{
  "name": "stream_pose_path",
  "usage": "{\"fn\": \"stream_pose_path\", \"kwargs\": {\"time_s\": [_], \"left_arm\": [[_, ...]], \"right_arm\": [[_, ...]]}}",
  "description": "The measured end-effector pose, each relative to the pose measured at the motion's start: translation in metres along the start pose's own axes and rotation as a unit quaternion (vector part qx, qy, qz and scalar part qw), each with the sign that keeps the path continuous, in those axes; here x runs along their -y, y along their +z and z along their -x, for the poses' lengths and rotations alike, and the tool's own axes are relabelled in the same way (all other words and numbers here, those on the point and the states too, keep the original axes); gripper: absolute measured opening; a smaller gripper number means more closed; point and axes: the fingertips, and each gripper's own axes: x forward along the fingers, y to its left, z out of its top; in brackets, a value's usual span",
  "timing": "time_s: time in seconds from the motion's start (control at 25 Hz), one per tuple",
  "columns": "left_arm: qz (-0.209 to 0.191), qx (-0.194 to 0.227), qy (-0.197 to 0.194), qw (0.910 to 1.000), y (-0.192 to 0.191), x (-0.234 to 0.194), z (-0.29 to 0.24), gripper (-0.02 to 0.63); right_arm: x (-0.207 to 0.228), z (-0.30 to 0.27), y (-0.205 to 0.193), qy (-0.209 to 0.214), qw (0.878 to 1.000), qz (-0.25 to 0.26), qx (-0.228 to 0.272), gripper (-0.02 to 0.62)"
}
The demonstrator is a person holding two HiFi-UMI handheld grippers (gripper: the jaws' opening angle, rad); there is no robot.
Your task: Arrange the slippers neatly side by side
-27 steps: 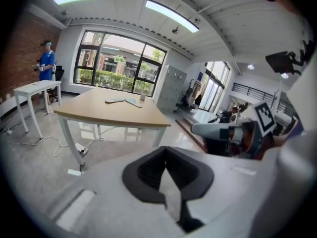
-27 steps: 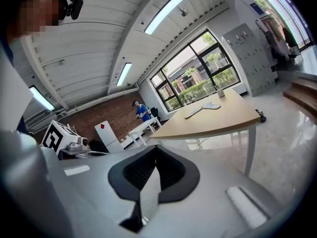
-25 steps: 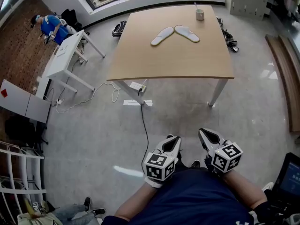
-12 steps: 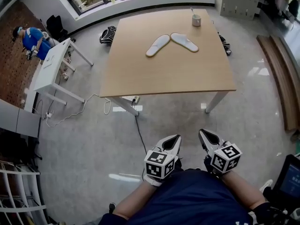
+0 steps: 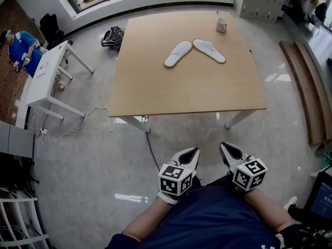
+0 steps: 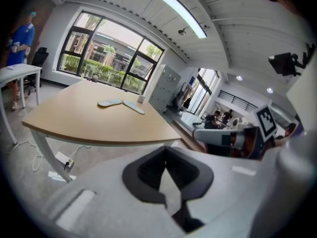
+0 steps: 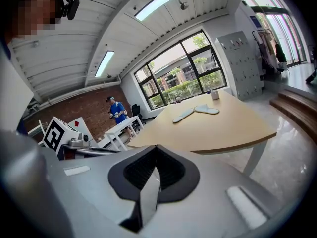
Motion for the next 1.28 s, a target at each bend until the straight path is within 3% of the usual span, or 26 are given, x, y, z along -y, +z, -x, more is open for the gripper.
{"fn": "stream_pose_path", "kwargs": {"time_s": [0.4,0.68,1.28], "left_arm": [[-0.005,0.024,-0.002,0.9997,0.037,-0.032,-0.001,0.005],[-0.002,0.026,0.034,0.9991,0.052,-0.058,-0.006,0.005],[0.01,0.018,0.108,0.994,0.135,-0.117,-0.106,0.005]], "right_arm": [[-0.013,-0.038,0.028,0.0,1.0,0.02,0.005,0.011],[-0.003,-0.071,0.048,0.027,1.0,0.012,0.011,0.011],[0.084,-0.181,0.117,0.099,0.994,-0.01,-0.034,0.011]]}}
